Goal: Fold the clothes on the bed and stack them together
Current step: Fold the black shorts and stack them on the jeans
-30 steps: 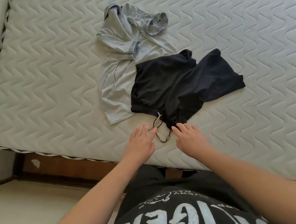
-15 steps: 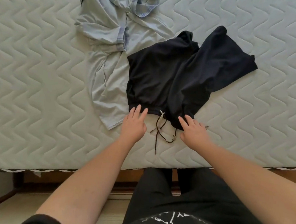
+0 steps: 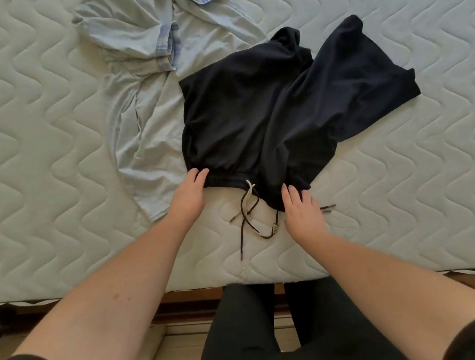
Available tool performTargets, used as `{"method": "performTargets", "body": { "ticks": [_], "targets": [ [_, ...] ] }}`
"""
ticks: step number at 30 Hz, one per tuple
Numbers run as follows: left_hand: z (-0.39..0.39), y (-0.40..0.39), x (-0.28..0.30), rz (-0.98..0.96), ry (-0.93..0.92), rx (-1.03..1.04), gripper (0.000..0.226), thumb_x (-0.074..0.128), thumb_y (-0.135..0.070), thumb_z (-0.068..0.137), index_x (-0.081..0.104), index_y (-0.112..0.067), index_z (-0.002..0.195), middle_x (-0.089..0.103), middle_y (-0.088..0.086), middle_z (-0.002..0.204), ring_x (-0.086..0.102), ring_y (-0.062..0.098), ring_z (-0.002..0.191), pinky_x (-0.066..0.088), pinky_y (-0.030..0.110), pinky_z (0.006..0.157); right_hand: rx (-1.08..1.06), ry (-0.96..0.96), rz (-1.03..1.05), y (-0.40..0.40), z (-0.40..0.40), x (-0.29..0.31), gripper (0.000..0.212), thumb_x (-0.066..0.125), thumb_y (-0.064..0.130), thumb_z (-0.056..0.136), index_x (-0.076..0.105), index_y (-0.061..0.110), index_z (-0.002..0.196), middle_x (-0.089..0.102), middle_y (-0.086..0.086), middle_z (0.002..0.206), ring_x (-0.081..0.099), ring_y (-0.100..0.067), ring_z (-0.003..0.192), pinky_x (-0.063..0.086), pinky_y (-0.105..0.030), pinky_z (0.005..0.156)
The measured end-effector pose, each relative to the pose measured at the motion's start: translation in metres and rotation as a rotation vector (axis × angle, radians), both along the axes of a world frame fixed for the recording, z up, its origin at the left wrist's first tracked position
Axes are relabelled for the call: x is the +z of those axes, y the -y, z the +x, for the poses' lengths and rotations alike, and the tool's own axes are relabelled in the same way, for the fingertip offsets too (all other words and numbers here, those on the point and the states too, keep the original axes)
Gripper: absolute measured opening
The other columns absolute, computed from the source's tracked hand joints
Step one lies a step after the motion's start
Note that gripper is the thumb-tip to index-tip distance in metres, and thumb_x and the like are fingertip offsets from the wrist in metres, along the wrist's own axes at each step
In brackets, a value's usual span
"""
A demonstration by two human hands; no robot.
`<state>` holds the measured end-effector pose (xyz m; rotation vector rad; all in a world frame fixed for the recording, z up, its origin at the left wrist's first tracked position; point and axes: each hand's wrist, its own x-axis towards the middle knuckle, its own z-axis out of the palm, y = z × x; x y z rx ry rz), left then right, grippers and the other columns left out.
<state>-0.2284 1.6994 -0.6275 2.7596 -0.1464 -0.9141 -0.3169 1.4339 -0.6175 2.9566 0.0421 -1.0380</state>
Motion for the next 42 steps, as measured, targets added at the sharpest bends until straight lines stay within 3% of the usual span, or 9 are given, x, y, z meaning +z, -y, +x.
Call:
{"method": "performTargets", "body": {
  "ticks": [4, 8, 13, 20, 25, 29, 33, 36, 42],
  "targets": [
    [0.006, 0.006, -0.001, -0.019, 0.119, -0.012, 0.048, 0.052, 0.003, 0.091, 0.052, -0.01, 0.137, 0.053, 0.014, 0.118, 0.056, 0.032, 0.095, 0.049, 0.041, 0.083, 0.044, 0.048, 0.014, 0.007, 0.01, -0.005, 0.078, 0.064, 0.006, 0.087, 0.021, 0.011, 0.152, 0.049, -0.007, 0.126, 0.05, -0.023, 0.103, 0.046, -0.034, 0.094],
    [0.011, 0.017, 0.018, -0.058, 0.189, -0.069, 0.027, 0.055, -0.008, 0.095, 0.067, -0.006, 0.119, 0.059, 0.013, 0.105, 0.059, 0.032, 0.087, 0.048, 0.042, 0.079, 0.068, 0.064, 0.061, 0.019, 0.016, 0.001, 0.063, 0.055, 0.007, 0.091, 0.029, 0.013, 0.147, 0.058, -0.007, 0.111, 0.054, -0.022, 0.091, 0.047, -0.031, 0.082],
    [0.003, 0.034, 0.066, -0.193, 0.296, 0.01, 0.023, 0.051, -0.017, 0.101, 0.063, -0.007, 0.117, 0.057, 0.009, 0.112, 0.058, 0.029, 0.084, 0.046, 0.037, 0.069, -0.163, 0.014, 0.251, 0.034, 0.014, 0.034, 0.067, 0.055, 0.019, 0.094, 0.022, 0.018, 0.152, 0.053, -0.004, 0.125, 0.056, -0.019, 0.1, 0.049, -0.03, 0.084],
    [0.003, 0.071, 0.166, -0.595, 0.465, 0.198, 0.018, 0.06, 0.001, 0.092, 0.069, -0.004, 0.106, 0.058, 0.006, 0.114, 0.054, 0.008, 0.101, 0.038, 0.008, 0.089, -0.384, -0.043, 0.628, 0.05, -0.001, 0.109, 0.075, 0.062, 0.029, 0.091, 0.021, 0.025, 0.154, 0.041, 0.002, 0.149, 0.047, -0.016, 0.13, 0.043, -0.03, 0.102],
    [0.012, 0.093, 0.25, -0.695, 0.471, 0.072, 0.028, 0.064, 0.012, 0.081, 0.074, -0.007, 0.099, 0.059, 0.008, 0.118, 0.057, 0.015, 0.108, 0.046, 0.024, 0.098, -0.386, -0.033, 0.716, 0.056, 0.002, 0.161, 0.078, 0.069, 0.042, 0.088, 0.025, 0.03, 0.151, 0.038, 0.005, 0.151, 0.043, -0.016, 0.135, 0.043, -0.034, 0.107],
    [0.013, 0.098, 0.304, -0.653, 0.38, -0.055, 0.028, 0.065, 0.013, 0.078, 0.075, -0.008, 0.094, 0.058, 0.005, 0.12, 0.057, 0.015, 0.107, 0.047, 0.029, 0.098, -0.416, 0.224, 0.748, 0.065, 0.026, 0.214, 0.063, 0.064, 0.04, 0.091, 0.035, 0.029, 0.146, 0.045, 0.006, 0.145, 0.046, -0.013, 0.13, 0.043, -0.034, 0.107],
    [0.007, 0.099, 0.343, -0.664, 0.277, -0.116, 0.025, 0.079, -0.009, 0.078, 0.072, -0.014, 0.102, 0.052, -0.002, 0.125, 0.054, 0.008, 0.114, 0.046, 0.021, 0.097, -0.253, 0.404, 0.8, 0.069, 0.062, 0.274, 0.059, 0.064, 0.042, 0.091, 0.037, 0.034, 0.143, 0.046, 0.008, 0.143, 0.044, -0.009, 0.13, 0.04, -0.03, 0.106],
    [0.005, 0.102, 0.368, -0.669, 0.386, -0.072, 0.017, 0.077, -0.015, 0.083, 0.07, -0.017, 0.099, 0.053, -0.006, 0.119, 0.056, 0.007, 0.106, 0.048, 0.03, 0.097, -0.155, 0.422, 0.804, 0.066, 0.079, 0.308, 0.061, 0.066, 0.046, 0.087, 0.037, 0.038, 0.141, 0.044, 0.009, 0.145, 0.044, -0.014, 0.132, 0.04, -0.034, 0.106],
    [0.002, 0.106, 0.421, -0.835, 0.379, 0.014, 0.058, 0.076, -0.009, 0.081, 0.041, -0.046, 0.108, 0.044, -0.001, 0.12, 0.068, 0.015, 0.094, 0.056, 0.032, 0.091, 0.019, 0.495, 0.853, 0.055, 0.09, 0.355, 0.069, 0.069, 0.048, 0.085, 0.031, 0.045, 0.142, 0.036, 0.015, 0.15, 0.039, -0.011, 0.135, 0.033, -0.03, 0.105]
  ]
}}
